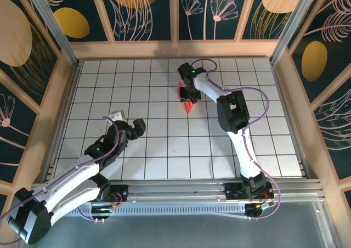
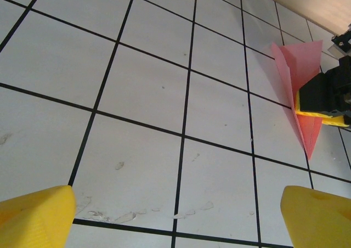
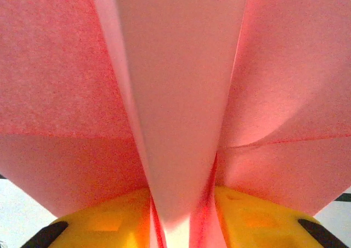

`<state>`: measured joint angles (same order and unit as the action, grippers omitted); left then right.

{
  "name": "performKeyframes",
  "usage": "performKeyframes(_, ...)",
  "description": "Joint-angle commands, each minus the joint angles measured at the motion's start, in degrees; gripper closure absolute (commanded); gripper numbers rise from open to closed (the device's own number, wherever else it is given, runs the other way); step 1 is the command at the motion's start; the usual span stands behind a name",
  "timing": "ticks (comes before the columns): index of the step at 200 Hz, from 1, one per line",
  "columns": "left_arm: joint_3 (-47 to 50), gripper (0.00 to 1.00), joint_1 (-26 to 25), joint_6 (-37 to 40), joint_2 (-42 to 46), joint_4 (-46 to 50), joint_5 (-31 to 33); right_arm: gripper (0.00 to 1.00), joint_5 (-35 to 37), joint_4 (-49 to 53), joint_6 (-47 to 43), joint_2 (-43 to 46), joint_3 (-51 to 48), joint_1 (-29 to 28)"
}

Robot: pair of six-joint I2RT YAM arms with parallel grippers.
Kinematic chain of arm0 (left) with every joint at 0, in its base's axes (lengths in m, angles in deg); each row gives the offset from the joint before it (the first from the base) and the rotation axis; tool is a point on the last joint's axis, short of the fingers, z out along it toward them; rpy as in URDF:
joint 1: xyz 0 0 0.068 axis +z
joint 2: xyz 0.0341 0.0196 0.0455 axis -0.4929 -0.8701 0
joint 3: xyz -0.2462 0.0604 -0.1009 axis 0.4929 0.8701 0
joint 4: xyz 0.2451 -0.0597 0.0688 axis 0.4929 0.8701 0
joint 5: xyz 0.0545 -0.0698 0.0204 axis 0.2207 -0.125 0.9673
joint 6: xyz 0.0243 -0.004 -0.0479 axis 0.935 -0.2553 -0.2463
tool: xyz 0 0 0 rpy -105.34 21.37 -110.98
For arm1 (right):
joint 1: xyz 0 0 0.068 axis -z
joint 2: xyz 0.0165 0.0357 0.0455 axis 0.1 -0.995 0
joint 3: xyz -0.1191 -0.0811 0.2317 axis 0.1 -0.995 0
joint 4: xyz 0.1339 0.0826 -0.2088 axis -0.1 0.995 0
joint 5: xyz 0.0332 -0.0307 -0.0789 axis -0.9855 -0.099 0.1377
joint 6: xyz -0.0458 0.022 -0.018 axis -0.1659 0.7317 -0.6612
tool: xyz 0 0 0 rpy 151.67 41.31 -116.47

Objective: Fold a paper plane with a square sheet of paper (fold left side to right side)
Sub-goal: Place the paper plane at the center of the table.

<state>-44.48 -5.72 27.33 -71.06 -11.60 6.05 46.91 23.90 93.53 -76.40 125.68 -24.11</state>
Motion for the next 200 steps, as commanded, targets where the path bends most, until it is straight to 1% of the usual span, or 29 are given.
performKeyframes(1, -2.91, 0.04, 0.26, 1.32, -0.68, 1.29, 0.53, 0.66, 1.87, 3.45, 0.41, 2.54, 0.92, -0.39)
performKeyframes(119, -4.21, 0.04, 0.26, 0.70, -1.23, 2.21, 0.15, 0.65, 2.97, 4.42, 0.04, 4.33, 0.90, -0.92)
performKeyframes(200, -4.25, 0.04, 0.27, 0.63, -1.76, 1.86, 0.17, 0.65, 2.39, 2.99, 2.18, 5.30, -1.14, -1.18)
